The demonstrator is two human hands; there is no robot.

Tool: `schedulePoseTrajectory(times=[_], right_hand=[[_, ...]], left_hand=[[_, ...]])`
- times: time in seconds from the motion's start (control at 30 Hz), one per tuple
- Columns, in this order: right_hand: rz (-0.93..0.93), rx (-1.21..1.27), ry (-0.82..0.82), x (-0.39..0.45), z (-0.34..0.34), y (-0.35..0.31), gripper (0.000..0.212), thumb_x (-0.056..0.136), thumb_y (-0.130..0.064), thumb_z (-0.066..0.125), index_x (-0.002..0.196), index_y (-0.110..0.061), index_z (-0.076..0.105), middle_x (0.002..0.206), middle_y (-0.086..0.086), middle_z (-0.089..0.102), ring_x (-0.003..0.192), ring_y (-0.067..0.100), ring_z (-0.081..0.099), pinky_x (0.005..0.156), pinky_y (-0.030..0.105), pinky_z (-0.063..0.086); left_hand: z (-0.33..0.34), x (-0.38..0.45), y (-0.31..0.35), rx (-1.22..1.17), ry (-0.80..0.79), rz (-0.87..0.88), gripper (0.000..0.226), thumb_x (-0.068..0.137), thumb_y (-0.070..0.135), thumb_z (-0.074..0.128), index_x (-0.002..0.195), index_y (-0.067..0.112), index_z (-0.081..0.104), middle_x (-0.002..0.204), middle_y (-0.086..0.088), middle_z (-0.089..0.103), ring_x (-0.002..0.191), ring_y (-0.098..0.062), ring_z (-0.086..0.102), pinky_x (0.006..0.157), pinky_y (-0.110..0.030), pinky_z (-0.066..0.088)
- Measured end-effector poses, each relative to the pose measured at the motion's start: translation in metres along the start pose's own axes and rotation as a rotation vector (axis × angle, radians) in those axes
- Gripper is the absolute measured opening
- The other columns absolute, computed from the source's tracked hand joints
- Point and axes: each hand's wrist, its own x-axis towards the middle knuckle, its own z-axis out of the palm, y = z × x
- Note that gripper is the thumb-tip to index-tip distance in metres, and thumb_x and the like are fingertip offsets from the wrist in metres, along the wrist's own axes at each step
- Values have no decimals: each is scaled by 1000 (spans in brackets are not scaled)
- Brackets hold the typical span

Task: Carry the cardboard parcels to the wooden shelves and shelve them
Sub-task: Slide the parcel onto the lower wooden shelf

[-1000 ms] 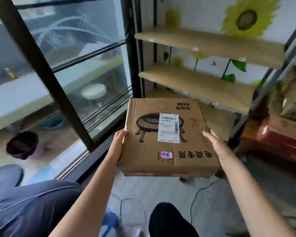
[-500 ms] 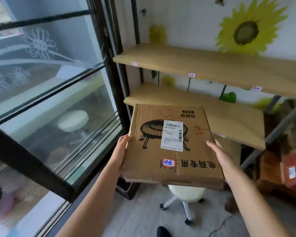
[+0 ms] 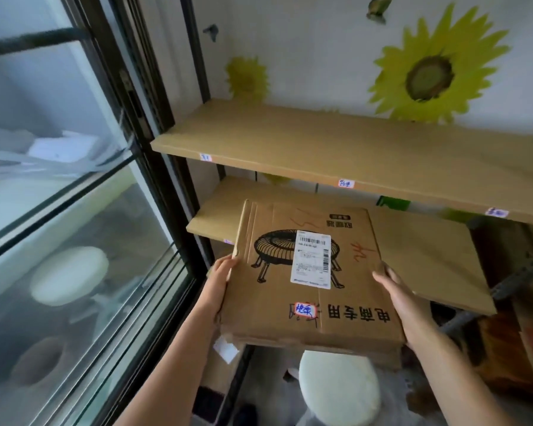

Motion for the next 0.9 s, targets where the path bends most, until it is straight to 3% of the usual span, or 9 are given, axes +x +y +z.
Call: schedulePoseTrajectory(times=[0.13,0.23,0.33,0.4,0.47,0.7,0.77,0.83,0.9], right_hand=[[9,24,81,35,39,-17,53,102,-37,46,153,-28,33,136,2,51,122,25,50,76,34,40],[18,69,114,56,74,-31,51,102,-34,47,151,-26,36,129,0,54,104,21,54,68,32,42],[31,87,170,76,93,-38,44,99,-39,51,142,-38,42,129,1,61,98,18,60,83,37,49],[39,131,196,85,100,-42,38,98,-42,53,134,-44,43,116,-4,63,97,18,61,85,39,50],[48,137,212,91,105,-47,35,98,-43,51,132,-44,41,105,-9,61,91,15,60,74,35,49],[89,129,250,112,112,-56,45,98,-47,51,141,-42,41,125,-2,56,94,17,59,72,35,49],[89,121,257,118,111,-57,47,96,-49,52,142,-40,43,129,0,58,107,23,60,87,43,51],[92,112,266,120,109,-56,46,95,-49,53,140,-39,45,134,1,59,119,27,57,101,51,47],[94,110,264,119,109,-57,46,96,-50,51,140,-37,45,132,1,59,122,29,56,100,50,47]], left_hand=[[-10,59,33,35,-65,-4,51,98,49,57,140,19,54,128,-20,69,119,-41,68,95,-55,60],[-26,106,58,62,-106,-21,44,102,45,55,138,21,55,127,-20,69,116,-39,69,89,-49,60],[-31,143,86,111,-126,-4,40,101,43,56,134,21,60,126,-17,67,110,-31,68,101,-55,56],[-28,163,99,134,-155,12,39,102,40,55,135,19,58,121,-12,66,105,-27,66,94,-51,58],[-24,175,106,138,-191,8,38,104,39,53,135,19,57,118,-12,65,100,-26,65,82,-44,58],[-15,203,112,150,-248,-39,19,105,40,51,115,27,59,123,-21,65,107,-37,66,79,-47,59],[-13,209,113,164,-249,-40,21,105,40,50,118,26,58,127,-22,63,114,-41,65,84,-50,58],[-12,212,112,167,-239,-47,29,105,40,50,127,23,55,126,-20,63,106,-35,66,78,-45,58],[-11,212,113,156,-244,-50,35,106,39,49,135,20,53,121,-17,63,98,-28,65,71,-40,55]])
